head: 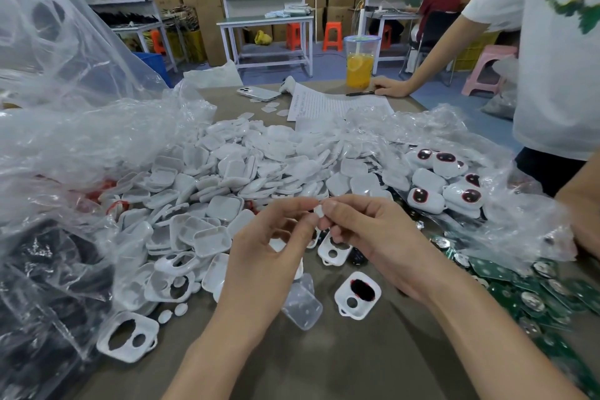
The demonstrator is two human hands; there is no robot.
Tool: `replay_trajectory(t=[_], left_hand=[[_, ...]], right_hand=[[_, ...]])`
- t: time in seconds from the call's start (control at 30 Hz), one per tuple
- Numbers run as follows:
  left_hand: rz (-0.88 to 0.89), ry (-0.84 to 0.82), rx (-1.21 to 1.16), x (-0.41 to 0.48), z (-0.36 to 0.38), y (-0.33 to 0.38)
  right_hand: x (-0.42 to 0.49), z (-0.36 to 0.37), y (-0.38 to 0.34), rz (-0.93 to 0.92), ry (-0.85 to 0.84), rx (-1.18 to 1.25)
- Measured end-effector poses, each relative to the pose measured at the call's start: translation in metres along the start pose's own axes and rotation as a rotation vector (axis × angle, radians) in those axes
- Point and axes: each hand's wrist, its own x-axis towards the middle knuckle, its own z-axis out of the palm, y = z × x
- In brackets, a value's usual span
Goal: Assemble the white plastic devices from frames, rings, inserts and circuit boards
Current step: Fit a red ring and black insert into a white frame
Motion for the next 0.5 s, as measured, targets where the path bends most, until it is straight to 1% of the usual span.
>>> replay_trajectory(t=[0.13, 0.33, 0.5], left_hand=[[0.083, 0.060, 0.091, -0.0013, 0.0019, 0.0014], [0.135, 0.084, 0.123, -0.0026, 0.0037, 0.0019], [0.244, 0.110, 0.229, -0.0054, 0.0041, 0.0023]], right_hand=[[-0.0015, 0.0011, -0.0012, 0.032, -0.014, -0.012], [-0.0038, 0.0027, -0.0041, 0.088, -0.059, 0.044], [-0.0043, 0.0036, -0.0053, 0.108, -0.071, 0.069]])
